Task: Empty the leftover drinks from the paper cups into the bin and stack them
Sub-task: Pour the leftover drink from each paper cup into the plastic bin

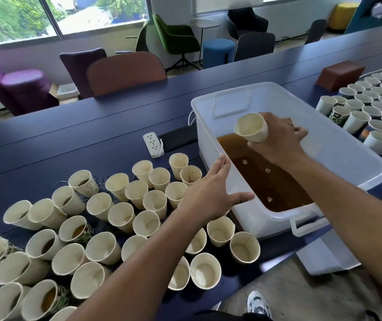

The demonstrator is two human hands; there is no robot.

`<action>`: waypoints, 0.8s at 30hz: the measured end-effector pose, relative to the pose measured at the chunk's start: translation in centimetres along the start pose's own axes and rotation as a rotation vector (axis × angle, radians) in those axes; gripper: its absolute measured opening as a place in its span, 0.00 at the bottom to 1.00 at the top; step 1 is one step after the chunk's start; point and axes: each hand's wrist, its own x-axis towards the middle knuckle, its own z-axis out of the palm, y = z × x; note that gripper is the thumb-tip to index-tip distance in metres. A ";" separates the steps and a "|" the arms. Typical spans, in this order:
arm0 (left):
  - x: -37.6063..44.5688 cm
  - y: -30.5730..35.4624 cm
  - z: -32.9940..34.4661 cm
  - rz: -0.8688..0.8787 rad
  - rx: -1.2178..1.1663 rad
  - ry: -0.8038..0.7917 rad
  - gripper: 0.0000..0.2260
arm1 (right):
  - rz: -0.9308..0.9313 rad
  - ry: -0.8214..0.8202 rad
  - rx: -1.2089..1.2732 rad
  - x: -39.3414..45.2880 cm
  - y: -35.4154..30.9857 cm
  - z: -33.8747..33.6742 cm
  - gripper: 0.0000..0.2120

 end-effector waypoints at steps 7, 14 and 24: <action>-3.7 -2.9 -1.9 -0.033 -0.332 0.275 0.42 | -0.024 -0.060 0.468 -3.5 -9.4 -2.9 0.36; -10.1 -6.8 -2.7 -0.173 -0.558 0.646 0.31 | -0.146 -0.518 0.721 -8.2 -16.8 1.8 0.36; -18.4 -13.2 -1.6 -0.474 -0.453 0.796 0.28 | -0.275 -0.981 0.829 -11.0 -23.2 5.4 0.13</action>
